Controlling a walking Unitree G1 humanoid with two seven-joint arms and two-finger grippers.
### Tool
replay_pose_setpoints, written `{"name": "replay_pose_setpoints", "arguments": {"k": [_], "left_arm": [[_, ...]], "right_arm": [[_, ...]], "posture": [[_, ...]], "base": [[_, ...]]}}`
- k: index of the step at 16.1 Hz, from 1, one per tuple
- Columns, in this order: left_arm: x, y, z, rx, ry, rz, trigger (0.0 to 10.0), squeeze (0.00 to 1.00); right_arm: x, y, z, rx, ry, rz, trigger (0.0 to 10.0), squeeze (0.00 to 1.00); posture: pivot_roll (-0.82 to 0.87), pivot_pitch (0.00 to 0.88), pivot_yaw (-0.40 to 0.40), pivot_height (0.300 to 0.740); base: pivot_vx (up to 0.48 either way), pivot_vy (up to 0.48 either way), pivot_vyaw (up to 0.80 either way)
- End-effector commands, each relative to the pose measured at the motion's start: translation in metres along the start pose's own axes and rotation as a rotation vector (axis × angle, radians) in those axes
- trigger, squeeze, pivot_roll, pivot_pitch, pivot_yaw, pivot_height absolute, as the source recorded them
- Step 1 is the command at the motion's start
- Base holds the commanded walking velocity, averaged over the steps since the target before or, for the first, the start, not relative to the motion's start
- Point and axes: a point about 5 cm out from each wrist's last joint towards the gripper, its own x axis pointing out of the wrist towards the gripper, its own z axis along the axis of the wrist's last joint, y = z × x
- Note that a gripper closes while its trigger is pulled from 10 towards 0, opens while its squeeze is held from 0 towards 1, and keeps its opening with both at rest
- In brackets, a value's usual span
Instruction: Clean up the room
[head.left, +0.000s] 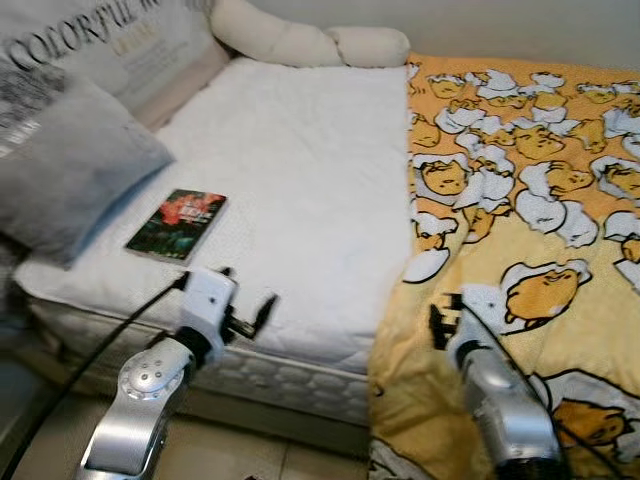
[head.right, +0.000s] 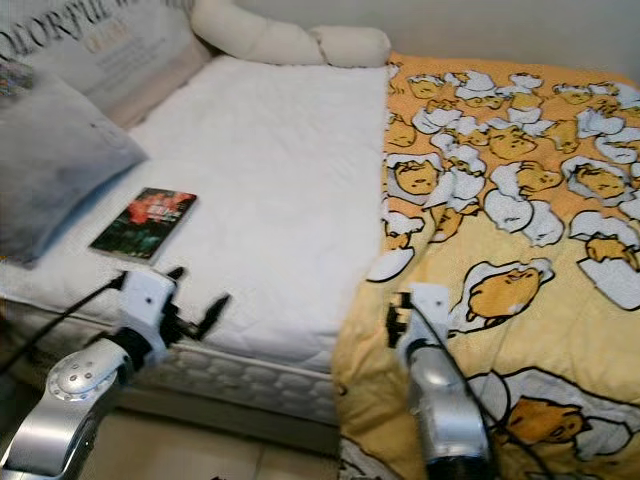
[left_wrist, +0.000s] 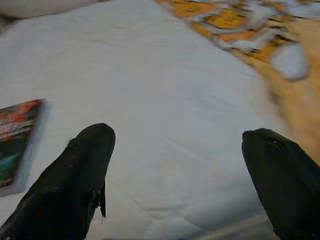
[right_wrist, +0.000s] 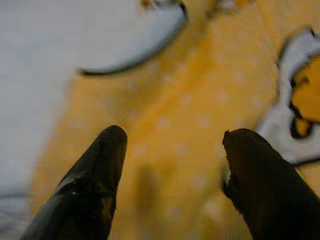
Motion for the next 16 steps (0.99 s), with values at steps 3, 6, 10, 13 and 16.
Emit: {"name": "replay_pose_setpoints", "arguments": {"k": [3,6,10,13,16], "left_arm": [[0.005,-0.008,0.011,0.019,-0.018,-0.154,10.0,0.4],[0.007,-0.014,0.014,0.04,-0.011,-0.243,10.0,0.4],[0.006,-0.018,0.016,0.057,-0.002,-0.285,10.0,0.39],[0.003,-0.021,0.014,0.047,0.003,-0.29,10.0,0.39],[0.003,-0.02,0.014,0.044,0.005,-0.282,10.0,0.4]], "right_arm": [[0.016,-0.002,-0.004,-0.011,0.105,0.014,10.0,1.0],[0.028,0.001,-0.007,-0.041,0.192,0.099,10.0,0.0],[0.042,-0.006,0.005,-0.084,0.249,0.09,0.0,0.0],[0.045,-0.006,0.007,-0.086,0.269,0.101,0.0,0.0],[0.046,-0.006,0.004,-0.067,0.282,0.107,0.0,0.0]], "posture": [[-0.04,0.0,0.042,0.74],[-0.04,0.0,0.049,0.74],[-0.03,0.0,0.035,0.74],[-0.02,0.0,0.027,0.74],[-0.02,0.002,0.026,0.74]], "base": [[0.0,0.0,0.0],[0.0,0.0,0.0],[0.0,0.0,0.0],[0.0,0.0,0.0],[0.0,0.0,0.0]]}}
